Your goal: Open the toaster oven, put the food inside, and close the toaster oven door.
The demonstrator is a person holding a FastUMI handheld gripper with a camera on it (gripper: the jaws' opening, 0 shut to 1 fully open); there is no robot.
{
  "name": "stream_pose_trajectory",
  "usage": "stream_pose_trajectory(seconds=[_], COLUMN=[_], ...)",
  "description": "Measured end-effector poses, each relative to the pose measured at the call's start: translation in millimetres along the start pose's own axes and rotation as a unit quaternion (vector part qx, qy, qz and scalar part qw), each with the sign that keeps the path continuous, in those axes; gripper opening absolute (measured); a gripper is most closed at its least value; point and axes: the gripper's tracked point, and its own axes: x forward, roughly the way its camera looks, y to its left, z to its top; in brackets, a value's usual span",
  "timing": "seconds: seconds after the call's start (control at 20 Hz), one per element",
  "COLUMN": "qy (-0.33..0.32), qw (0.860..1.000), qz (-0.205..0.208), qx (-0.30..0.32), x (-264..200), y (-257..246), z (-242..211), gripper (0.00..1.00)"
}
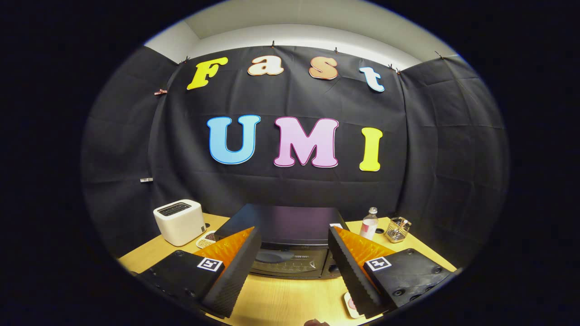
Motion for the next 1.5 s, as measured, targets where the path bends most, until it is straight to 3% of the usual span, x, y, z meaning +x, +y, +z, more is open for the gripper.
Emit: stream_pose_trajectory(seconds=[0.8,1.15,1.5], qy=[0.129,0.157,0.185], qw=[0.991,0.986,0.982], qz=[-0.032,-0.049,-0.033], qx=[0.021,0.026,0.021], x=[100,106,95], y=[45,39,43], z=[-86,-107,-113], gripper=[0.99,0.99,0.97])
